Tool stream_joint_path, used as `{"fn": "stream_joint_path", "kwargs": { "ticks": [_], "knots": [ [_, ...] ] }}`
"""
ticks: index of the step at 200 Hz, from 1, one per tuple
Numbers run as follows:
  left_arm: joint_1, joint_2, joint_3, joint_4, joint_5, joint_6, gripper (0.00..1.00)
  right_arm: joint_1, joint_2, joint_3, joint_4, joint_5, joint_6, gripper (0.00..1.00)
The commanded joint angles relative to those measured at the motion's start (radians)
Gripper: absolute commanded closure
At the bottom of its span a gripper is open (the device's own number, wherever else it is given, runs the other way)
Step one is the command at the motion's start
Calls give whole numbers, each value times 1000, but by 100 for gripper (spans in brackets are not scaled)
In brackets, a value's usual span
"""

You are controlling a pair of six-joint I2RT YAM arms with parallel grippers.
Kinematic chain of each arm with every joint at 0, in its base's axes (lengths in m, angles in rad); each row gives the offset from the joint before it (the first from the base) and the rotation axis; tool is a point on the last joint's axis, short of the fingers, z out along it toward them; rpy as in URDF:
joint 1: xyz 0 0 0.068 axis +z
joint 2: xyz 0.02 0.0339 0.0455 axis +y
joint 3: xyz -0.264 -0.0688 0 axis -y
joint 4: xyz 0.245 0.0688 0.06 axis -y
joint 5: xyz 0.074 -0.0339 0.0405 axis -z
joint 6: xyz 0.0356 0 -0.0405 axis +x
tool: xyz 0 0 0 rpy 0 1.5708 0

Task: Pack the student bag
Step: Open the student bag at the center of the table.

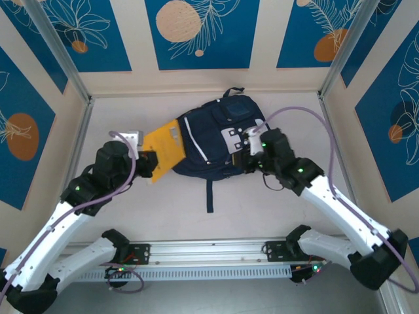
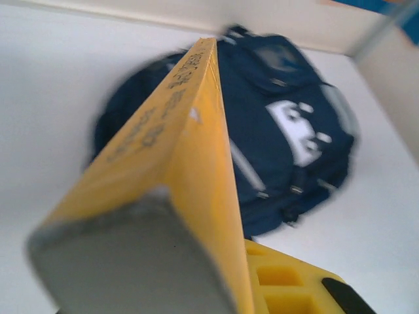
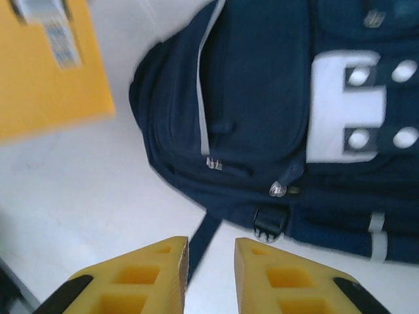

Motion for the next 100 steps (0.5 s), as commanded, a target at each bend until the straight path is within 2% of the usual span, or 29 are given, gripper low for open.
{"fn": "stream_joint_path", "kwargs": {
  "ticks": [1, 9, 25, 34, 48, 59, 75, 88, 100],
  "knots": [
    [12, -94, 37, -39, -342, -21, 100, 18, 182, 186, -152, 113, 20, 71],
    [11, -116, 26, -38, -394, -21, 100, 36, 265, 251, -178, 121, 8, 68],
    [10, -144, 3, -34, -471, -26, 100, 97, 408, 349, -190, 222, -10, 58],
    [11, -151, -9, -36, -500, -31, 100, 131, 492, 413, -194, 344, 15, 50],
    [11, -159, -24, -42, -540, -42, 100, 180, 650, 559, -267, 497, 38, 44],
    [12, -169, -41, -34, -552, -38, 100, 198, 781, 725, -374, 515, 36, 38],
    [12, -192, -71, 0, -549, -13, 100, 213, 967, 959, -536, 531, 27, 35],
    [12, -212, -94, 35, -540, 12, 100, 233, 1040, 1030, -518, 553, -13, 32],
    [11, -220, -106, 55, -540, 28, 100, 240, 1073, 1052, -473, 528, -27, 23]
  ]
}}
